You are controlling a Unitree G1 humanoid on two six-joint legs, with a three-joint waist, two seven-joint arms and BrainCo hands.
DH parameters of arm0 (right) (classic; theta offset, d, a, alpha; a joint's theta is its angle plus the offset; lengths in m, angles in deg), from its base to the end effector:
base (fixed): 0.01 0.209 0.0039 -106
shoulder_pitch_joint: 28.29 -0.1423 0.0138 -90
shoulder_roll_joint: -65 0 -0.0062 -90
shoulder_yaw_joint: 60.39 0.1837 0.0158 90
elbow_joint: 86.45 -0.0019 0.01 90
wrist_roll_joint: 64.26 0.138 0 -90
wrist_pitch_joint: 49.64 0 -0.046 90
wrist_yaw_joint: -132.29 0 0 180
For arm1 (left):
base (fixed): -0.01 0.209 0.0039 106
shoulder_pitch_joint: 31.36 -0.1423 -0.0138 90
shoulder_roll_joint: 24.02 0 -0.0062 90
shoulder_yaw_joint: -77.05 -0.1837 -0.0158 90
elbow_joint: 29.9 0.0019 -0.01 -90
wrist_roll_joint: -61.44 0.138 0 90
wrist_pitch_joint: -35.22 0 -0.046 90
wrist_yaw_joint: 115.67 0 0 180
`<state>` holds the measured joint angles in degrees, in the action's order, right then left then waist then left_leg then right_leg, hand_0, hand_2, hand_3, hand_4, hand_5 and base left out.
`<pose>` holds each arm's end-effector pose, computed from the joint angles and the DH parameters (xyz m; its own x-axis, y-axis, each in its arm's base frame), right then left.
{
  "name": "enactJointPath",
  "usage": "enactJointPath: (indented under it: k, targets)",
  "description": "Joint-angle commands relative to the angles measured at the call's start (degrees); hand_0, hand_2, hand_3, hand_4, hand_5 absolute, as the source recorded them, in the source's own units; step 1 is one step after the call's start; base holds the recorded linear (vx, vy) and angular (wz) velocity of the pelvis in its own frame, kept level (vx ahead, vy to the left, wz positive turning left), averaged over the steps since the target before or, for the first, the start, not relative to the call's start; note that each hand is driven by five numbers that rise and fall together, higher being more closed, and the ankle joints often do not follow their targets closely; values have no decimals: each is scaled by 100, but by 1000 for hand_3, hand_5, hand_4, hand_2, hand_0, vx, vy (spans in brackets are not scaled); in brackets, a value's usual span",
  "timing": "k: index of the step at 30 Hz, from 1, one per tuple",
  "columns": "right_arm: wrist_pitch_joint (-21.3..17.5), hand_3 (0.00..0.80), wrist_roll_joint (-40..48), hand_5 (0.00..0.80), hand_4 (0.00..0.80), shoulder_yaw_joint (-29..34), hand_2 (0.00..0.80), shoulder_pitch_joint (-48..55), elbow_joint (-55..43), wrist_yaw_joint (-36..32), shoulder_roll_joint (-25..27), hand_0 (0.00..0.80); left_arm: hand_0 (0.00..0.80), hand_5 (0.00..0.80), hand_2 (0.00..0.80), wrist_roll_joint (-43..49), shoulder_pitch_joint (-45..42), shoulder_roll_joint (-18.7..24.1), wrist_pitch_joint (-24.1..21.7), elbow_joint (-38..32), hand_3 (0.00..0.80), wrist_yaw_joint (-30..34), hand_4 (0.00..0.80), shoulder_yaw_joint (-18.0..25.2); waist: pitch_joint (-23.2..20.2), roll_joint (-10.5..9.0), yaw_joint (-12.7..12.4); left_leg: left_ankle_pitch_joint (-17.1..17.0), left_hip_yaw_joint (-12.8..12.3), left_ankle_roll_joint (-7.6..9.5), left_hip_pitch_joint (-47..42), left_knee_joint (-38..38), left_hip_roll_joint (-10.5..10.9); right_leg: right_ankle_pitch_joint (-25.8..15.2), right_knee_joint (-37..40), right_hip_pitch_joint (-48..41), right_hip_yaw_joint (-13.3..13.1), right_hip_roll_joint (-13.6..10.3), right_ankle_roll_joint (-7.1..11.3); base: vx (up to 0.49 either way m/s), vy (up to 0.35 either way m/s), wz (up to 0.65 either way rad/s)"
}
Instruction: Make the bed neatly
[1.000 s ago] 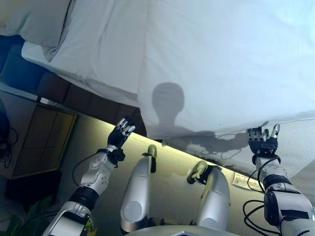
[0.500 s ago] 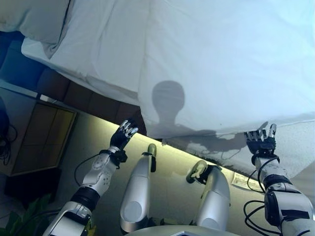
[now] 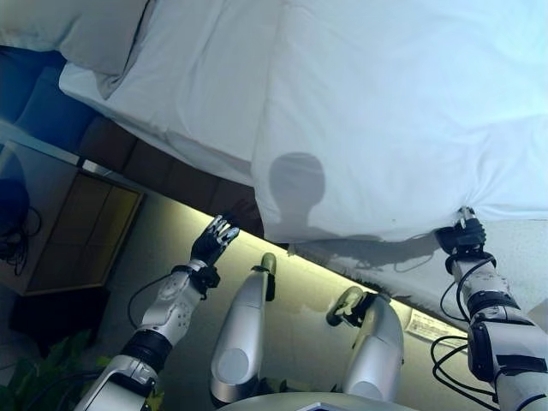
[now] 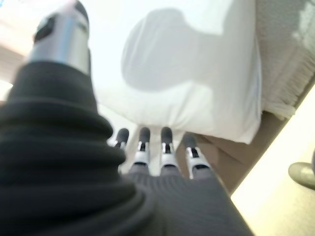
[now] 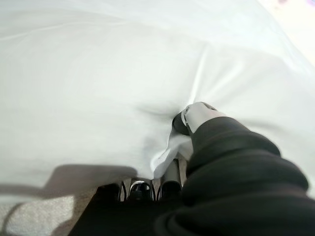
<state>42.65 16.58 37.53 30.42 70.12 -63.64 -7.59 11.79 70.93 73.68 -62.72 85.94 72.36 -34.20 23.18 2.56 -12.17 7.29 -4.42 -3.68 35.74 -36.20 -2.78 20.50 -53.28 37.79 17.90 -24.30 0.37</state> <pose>0.2524 -0.3260 0.0349 0.9226 -0.3118 -0.2271 0.3564 0.4640 0.8109 0.2300 0.1892 0.0085 0.9488 -0.2633 -0.1744 0.1854 0.9113 -0.3676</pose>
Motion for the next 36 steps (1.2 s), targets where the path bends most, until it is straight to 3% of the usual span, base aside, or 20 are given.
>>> enactJointPath:
  k: [1, 4, 6, 17, 27, 36]
  targets:
    - [-406, 800, -451, 800, 800, -191, 800, -55, -376, -262, -2, 800, 0, 0, 0, -6, -38, 49, -43, -385, 0, 50, 0, 100, -219, -83, -227, 69, 96, 187, -273, 113, -158, -2118, 1631, -391, -175, -226, 1053, 93, -24, 0]
    - [-406, 800, -706, 800, 800, -397, 800, 99, -997, -63, -323, 800, 0, 0, 0, 117, -187, 101, -45, -398, 0, -111, 0, 140, -344, -158, -241, 11, 102, 158, -638, 402, -216, -2147, 1874, -746, -171, -192, 1082, 61, -25, -1]
    - [-502, 800, -983, 800, 800, -644, 800, 239, -1436, 165, -592, 800, 0, 0, 0, 527, -253, 132, -107, -442, 0, -335, 0, 131, -425, -226, -255, -261, 55, 166, -920, 781, -235, -2359, 2305, -1082, -29, -178, 1013, 21, -38, -1]
    - [-274, 800, -1584, 800, 800, -2093, 800, 817, -3430, 1641, -1836, 800, 0, 0, 0, 3324, -471, 261, 354, -638, 0, -2194, 0, 17, -1196, -272, -304, -676, -57, -37, -2652, 2324, -319, -2541, 4236, -3131, 318, 282, 1081, 151, 8, -6]
    - [-75, 800, -2233, 800, 800, -2918, 800, 441, -3884, 2196, -2452, 800, 0, 0, 0, 4310, -215, -90, 948, -591, 0, -2957, 0, -656, -1527, -321, -335, -739, -187, -129, -3300, 2805, -329, -2656, 4959, -3935, 620, 416, 1179, 68, -7, 2]
    - [301, 800, -2038, 800, 800, -3316, 800, -99, -3687, 2501, -2861, 800, 0, 0, 0, 4592, 481, -386, 1785, -426, 0, -2999, 0, -1287, -1731, -376, -285, -677, -284, -100, -3618, 2892, -320, -2720, 5019, -4191, 708, 339, 1190, 43, -10, 6]
